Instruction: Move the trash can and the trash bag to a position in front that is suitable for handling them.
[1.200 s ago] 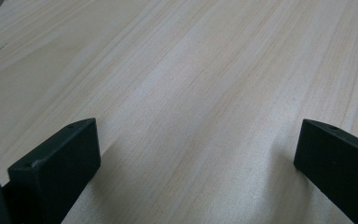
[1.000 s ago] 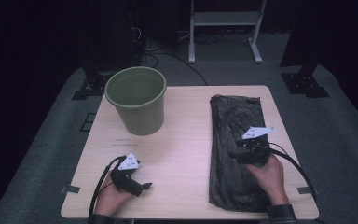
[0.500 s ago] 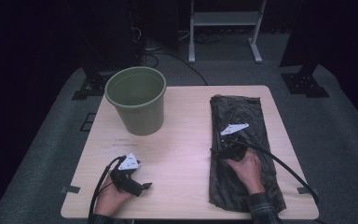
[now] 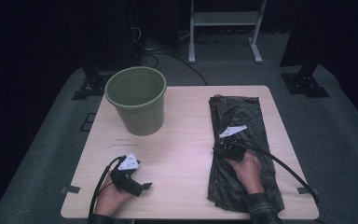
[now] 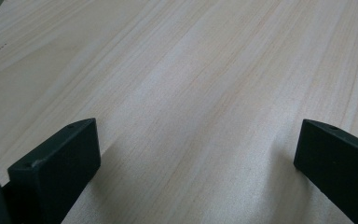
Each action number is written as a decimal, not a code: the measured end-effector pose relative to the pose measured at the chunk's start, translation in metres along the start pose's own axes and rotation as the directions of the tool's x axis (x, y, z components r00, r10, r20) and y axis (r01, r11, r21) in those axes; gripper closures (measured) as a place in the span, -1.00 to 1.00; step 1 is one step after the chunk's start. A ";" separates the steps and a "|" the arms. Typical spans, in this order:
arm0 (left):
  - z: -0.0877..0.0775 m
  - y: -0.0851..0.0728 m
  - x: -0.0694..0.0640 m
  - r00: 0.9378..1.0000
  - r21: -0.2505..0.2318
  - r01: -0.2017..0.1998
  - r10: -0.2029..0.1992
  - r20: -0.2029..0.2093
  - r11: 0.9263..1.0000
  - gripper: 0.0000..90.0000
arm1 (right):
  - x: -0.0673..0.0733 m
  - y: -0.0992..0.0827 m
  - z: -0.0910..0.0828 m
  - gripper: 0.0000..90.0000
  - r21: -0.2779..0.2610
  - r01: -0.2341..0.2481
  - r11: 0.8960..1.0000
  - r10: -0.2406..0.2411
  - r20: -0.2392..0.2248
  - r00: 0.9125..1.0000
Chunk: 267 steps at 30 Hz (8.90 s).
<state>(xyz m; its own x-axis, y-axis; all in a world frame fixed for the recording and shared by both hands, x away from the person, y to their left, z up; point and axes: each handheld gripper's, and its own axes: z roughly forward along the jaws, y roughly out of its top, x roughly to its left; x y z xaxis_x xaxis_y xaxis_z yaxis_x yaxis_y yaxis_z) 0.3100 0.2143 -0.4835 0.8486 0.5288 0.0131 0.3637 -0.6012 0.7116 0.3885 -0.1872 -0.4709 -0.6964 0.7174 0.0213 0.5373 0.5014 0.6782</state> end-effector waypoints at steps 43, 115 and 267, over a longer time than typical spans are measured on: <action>0.000 0.000 0.000 1.000 -0.001 0.003 -0.003 -0.001 1.000 -1.00 | 0.012 -0.063 -0.089 -0.50 -0.090 0.040 0.995 -0.040 -0.007 0.999; -0.078 0.056 0.030 0.989 -0.142 0.120 -0.131 -0.068 0.983 -1.00 | -0.030 -0.092 -0.065 -0.79 -0.078 -0.075 0.994 0.082 0.091 0.992; -0.070 0.162 0.049 0.996 -0.070 0.063 -0.058 0.073 0.996 -1.00 | -0.029 -0.093 -0.065 -0.78 -0.078 -0.070 0.995 0.076 0.082 0.994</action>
<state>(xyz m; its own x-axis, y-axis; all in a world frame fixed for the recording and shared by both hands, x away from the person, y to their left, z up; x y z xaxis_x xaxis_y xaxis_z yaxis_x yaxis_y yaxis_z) 0.3837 0.1848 -0.3184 0.8519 0.5175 -0.0799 0.3888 -0.5229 0.7586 0.3282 -0.2859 -0.4866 -0.6121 0.7907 0.0127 0.5461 0.4110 0.7299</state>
